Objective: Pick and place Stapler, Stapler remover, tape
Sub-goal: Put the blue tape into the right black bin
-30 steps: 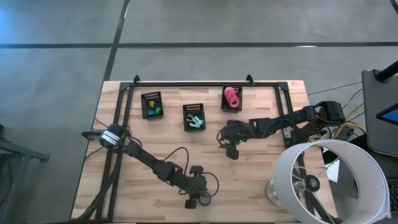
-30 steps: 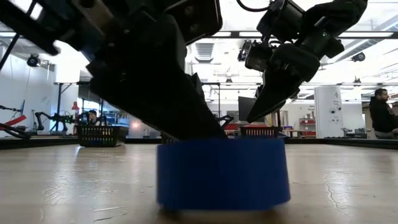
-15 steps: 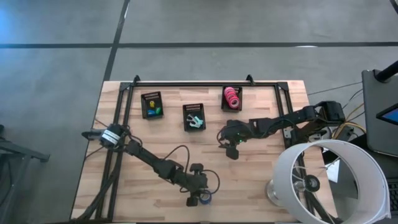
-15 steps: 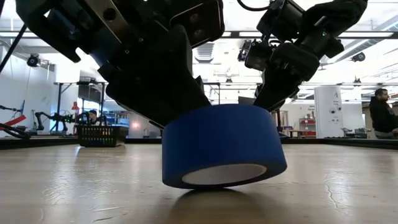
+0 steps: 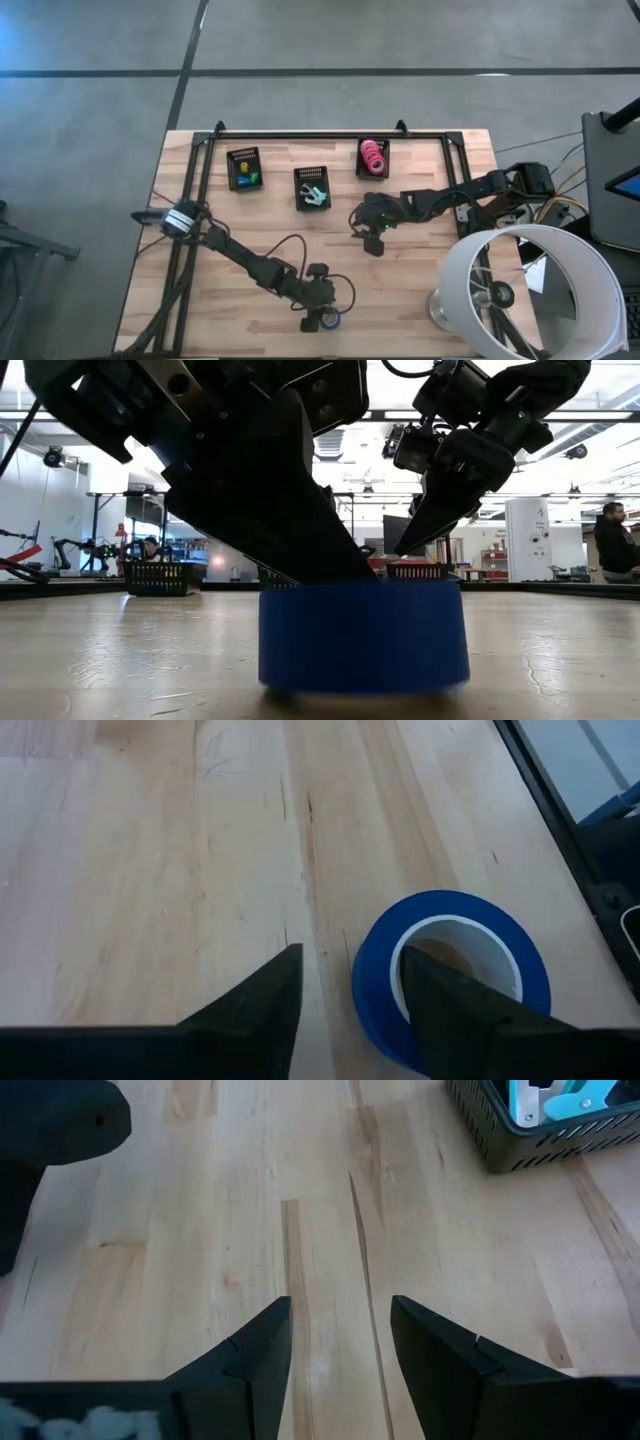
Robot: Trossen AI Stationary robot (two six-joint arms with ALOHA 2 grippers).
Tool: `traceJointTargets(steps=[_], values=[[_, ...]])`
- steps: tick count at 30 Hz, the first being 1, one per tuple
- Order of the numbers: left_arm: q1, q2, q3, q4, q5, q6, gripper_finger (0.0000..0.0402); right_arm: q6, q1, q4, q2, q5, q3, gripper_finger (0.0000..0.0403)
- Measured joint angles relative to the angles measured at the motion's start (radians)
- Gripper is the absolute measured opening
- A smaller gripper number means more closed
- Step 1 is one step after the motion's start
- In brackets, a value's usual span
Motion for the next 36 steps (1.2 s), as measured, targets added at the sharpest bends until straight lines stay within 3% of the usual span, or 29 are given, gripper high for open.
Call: traceJointTargets(steps=[5, 11, 16, 28, 36], values=[[0.000, 0.001, 0.002, -0.003, 0.000, 0.016, 0.0199, 0.000, 0.000, 0.000, 0.000, 0.000, 0.000, 0.0169], [0.000, -0.001, -0.007, -0.016, 0.017, 0.011, 0.0196, 0.000, 0.000, 0.000, 0.000, 0.000, 0.000, 0.0169], [0.001, -0.002, -0.008, -0.016, 0.077, 0.010, 0.0167, 0.000, 0.000, 0.001, 0.000, 0.000, 0.000, 0.0169], [0.000, -0.002, -0.004, 0.004, 0.128, 0.012, 0.0046, 0.000, 0.000, 0.008, 0.000, 0.000, 0.000, 0.0169], [0.002, -0.005, 0.027, -0.019, 0.003, 0.080, 0.0051, 0.005, 0.000, 0.008, 0.000, 0.000, 0.000, 0.0169]])
